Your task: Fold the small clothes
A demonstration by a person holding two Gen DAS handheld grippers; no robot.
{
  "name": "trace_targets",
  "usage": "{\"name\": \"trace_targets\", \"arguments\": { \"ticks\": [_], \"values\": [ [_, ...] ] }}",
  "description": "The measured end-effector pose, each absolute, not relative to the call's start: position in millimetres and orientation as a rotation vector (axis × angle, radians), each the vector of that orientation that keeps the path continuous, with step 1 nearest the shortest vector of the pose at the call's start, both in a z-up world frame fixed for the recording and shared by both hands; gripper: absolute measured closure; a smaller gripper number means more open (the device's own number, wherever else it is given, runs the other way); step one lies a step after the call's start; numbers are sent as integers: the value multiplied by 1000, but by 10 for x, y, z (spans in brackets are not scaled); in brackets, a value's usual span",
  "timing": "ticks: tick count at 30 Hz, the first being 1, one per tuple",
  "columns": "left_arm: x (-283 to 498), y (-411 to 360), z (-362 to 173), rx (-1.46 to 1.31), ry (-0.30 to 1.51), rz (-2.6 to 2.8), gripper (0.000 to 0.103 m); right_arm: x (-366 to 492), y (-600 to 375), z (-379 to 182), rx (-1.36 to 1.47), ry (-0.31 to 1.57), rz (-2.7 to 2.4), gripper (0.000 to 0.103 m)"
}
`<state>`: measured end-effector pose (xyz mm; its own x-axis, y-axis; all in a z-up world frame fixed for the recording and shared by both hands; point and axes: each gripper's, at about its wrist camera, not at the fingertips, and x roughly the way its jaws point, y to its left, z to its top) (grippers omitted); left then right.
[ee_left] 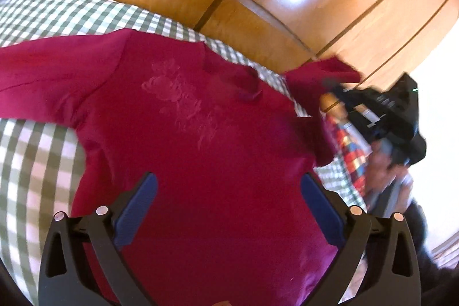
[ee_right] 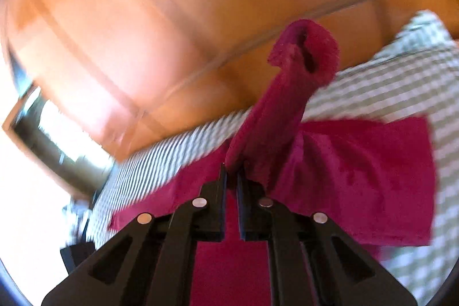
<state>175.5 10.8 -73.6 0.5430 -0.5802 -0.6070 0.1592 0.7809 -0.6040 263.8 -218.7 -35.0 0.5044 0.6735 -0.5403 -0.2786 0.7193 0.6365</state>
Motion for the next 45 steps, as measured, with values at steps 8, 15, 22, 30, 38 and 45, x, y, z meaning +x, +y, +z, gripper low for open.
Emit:
{"name": "trace_targets", "arguments": {
  "ticks": [8, 15, 22, 30, 38, 45],
  "values": [
    [2132, 362, -864, -685, 913, -464, 4, 2388, -1531, -815, 334, 1008, 697, 78],
    [2522, 454, -1038, -756, 963, -413, 4, 1897, -2508, -707, 348, 940, 567, 59],
    [2781, 372, -1138, -697, 990, -372, 47, 1731, -3473, -966, 357, 960, 217, 53],
    [2889, 313, -691, -680, 853, -450, 87, 2058, -3567, -1149, 447, 963, 112, 52],
    [2864, 614, -377, -598, 754, -330, 102, 2233, -3499, -1156, 438, 911, -4, 50],
    [2921, 690, -1262, -500, 984, -134, 102, 2197, -3392, -1313, 362, 941, -32, 48]
  ]
}}
